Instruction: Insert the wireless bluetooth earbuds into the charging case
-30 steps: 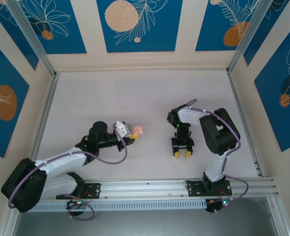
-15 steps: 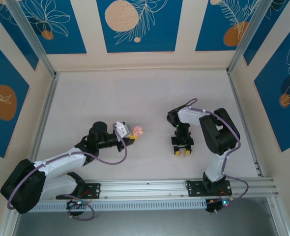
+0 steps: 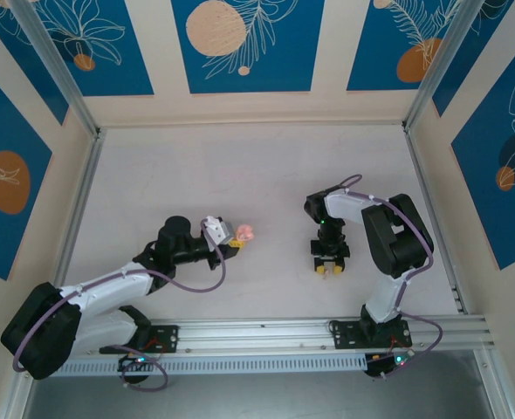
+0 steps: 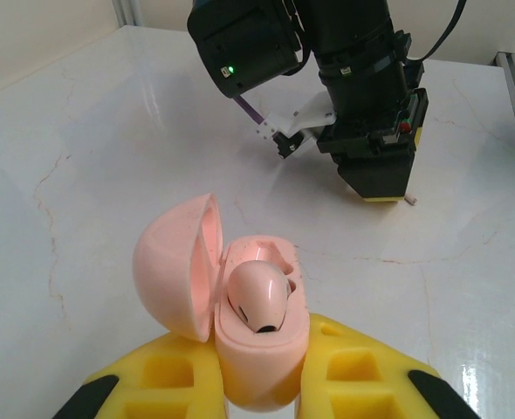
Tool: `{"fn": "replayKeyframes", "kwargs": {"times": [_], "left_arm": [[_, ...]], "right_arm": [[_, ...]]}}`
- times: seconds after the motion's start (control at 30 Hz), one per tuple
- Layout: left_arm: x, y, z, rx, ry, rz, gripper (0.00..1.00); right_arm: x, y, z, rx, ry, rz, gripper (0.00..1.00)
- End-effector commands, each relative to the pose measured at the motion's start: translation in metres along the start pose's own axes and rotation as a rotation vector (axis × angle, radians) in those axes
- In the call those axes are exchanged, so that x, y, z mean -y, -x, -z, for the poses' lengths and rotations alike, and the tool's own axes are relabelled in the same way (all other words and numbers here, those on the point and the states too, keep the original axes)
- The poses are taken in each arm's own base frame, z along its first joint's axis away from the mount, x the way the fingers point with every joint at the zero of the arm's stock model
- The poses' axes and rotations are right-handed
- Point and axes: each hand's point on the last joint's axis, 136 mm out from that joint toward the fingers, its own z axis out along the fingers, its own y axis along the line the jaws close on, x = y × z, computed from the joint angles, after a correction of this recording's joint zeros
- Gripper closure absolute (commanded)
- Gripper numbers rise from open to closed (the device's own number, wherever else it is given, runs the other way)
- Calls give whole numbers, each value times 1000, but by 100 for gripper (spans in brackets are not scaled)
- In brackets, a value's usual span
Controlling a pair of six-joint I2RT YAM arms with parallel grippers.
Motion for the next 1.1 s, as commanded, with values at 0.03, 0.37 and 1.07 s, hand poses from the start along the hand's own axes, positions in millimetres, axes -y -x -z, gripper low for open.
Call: {"fn": "replayKeyframes", "kwargs": {"times": [0.03,0.37,1.07], "left_arm": [[6,7,0,15,-15,-26,86],[5,7,-1,14,-18,-27,86],[14,-10,-34,52,-115,119,87]], "right_arm": [[-6,-10,-3,-32,61,-29,65],[-12,-2,-1,17,104,-12,74],[-51,15,76,482,165,218,78]]}}
